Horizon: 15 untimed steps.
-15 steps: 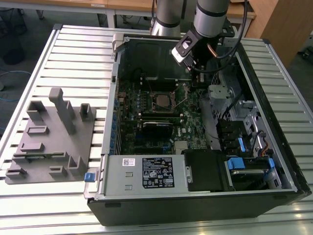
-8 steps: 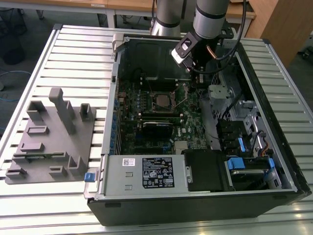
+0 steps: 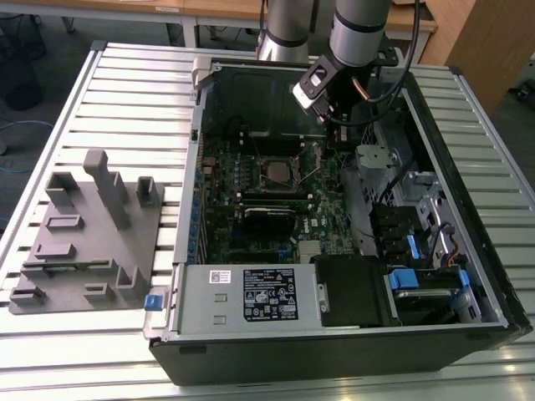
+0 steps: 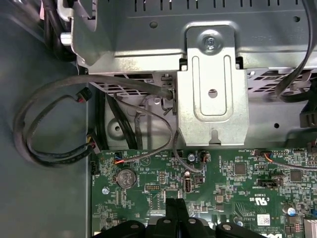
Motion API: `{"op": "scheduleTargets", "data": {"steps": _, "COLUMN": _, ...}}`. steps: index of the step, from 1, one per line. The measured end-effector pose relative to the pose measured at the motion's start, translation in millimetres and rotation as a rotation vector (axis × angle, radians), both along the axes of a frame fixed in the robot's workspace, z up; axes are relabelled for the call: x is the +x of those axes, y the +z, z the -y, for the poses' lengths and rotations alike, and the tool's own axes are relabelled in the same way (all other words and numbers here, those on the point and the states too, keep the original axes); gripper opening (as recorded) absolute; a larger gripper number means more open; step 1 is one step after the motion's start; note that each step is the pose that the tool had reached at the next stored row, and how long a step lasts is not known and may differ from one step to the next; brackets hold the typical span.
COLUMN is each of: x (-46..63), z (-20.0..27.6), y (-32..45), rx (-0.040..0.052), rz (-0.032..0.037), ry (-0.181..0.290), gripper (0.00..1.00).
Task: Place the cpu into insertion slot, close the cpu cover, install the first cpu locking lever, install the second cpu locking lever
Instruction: 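Close the cpu cover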
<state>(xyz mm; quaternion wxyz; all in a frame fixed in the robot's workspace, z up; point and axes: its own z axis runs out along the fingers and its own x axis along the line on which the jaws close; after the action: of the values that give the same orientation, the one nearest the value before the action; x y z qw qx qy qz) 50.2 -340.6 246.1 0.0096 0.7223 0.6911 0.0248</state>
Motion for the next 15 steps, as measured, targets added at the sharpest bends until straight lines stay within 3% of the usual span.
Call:
{"op": "scheduleTargets", "data": {"steps": 8, "x": -1.0, "z": 0.0, "y": -0.9, "rx": 0.0001, "rz": 0.0001, "ry": 0.0, "gripper": 0.1}}
{"op": "scheduleTargets", "data": {"steps": 15, "x": -14.4, "z": 0.0, "y": -1.0, "rx": -0.0001, "rz": 0.0012, "ry": 0.0, "gripper": 0.1}}
